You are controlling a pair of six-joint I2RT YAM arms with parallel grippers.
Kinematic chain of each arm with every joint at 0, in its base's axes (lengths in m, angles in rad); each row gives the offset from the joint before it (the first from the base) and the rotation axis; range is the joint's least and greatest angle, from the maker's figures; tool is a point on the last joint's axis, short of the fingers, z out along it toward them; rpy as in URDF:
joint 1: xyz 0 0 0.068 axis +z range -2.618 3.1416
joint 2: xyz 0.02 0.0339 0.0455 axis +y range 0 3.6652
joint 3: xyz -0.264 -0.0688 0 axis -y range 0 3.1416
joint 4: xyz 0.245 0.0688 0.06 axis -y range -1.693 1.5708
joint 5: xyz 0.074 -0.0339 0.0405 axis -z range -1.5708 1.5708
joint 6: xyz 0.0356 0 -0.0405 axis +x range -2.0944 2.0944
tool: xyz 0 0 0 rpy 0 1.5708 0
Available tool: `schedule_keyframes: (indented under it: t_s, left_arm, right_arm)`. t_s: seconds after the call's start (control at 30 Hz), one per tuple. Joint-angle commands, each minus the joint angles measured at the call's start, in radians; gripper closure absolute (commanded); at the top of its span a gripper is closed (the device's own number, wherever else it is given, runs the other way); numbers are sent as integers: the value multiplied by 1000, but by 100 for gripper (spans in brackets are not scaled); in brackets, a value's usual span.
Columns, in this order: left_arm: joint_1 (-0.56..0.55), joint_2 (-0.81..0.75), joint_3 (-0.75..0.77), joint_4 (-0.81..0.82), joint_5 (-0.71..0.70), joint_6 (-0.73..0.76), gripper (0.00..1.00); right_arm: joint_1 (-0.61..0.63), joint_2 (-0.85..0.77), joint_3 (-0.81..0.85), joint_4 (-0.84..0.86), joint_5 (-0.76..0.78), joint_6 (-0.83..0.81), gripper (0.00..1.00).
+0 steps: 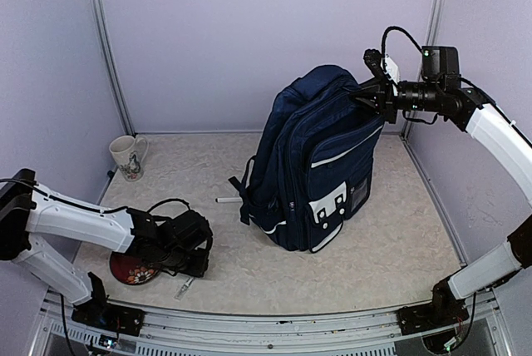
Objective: Pack the student bag
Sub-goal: Pick up the pen at the center of the board.
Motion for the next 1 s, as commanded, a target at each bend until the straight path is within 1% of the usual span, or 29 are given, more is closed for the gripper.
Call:
schedule_keyframes:
  t_s: [0.0, 0.07, 0.17, 0.23, 0.3, 0.37, 0.53, 0.6, 0.67, 0.77, 0.83, 0.87, 0.97]
  left_arm:
    - [-79, 81, -2, -177, 91, -29, 70]
    - [-114, 102, 28, -236, 85, -34, 65]
    - [-146, 141, 65, -313, 97, -32, 63]
    - [-169, 165, 84, -367, 95, -33, 58]
    - [-194, 191, 106, -433, 64, -42, 54]
    - [-217, 216, 125, -483, 50, -44, 53]
    - [-245, 216, 139, -528, 74, -44, 54]
    - [-240, 201, 120, -510, 82, -28, 59]
    - [-227, 191, 93, -477, 106, -15, 67]
    - [-221, 190, 66, -442, 113, -5, 84]
    - [-222, 188, 63, -424, 111, 1, 98]
    - [-223, 181, 65, -415, 107, 4, 100]
    - [-222, 137, 73, -392, 83, 1, 100]
  right_arm:
    - [-2, -9, 0, -22, -46, 30, 100]
    - [-3, -8, 5, -27, -53, 33, 100]
    - [-3, -8, 6, -30, -55, 35, 100]
    - [-2, -10, 6, -32, -57, 33, 100]
    - [-3, -13, 3, -33, -58, 32, 100]
    - [-2, -14, 3, -34, -58, 32, 100]
    - [-3, -6, 9, -40, -60, 33, 100]
    - [-3, -7, 9, -39, -63, 32, 100]
    - [-3, -8, 11, -38, -63, 33, 100]
    - [-3, -11, 16, -43, -65, 35, 100]
    - [-2, -15, 15, -43, -63, 33, 100]
    - [-2, -16, 14, -43, -63, 33, 100]
    - [-3, -18, 17, -45, -60, 37, 100]
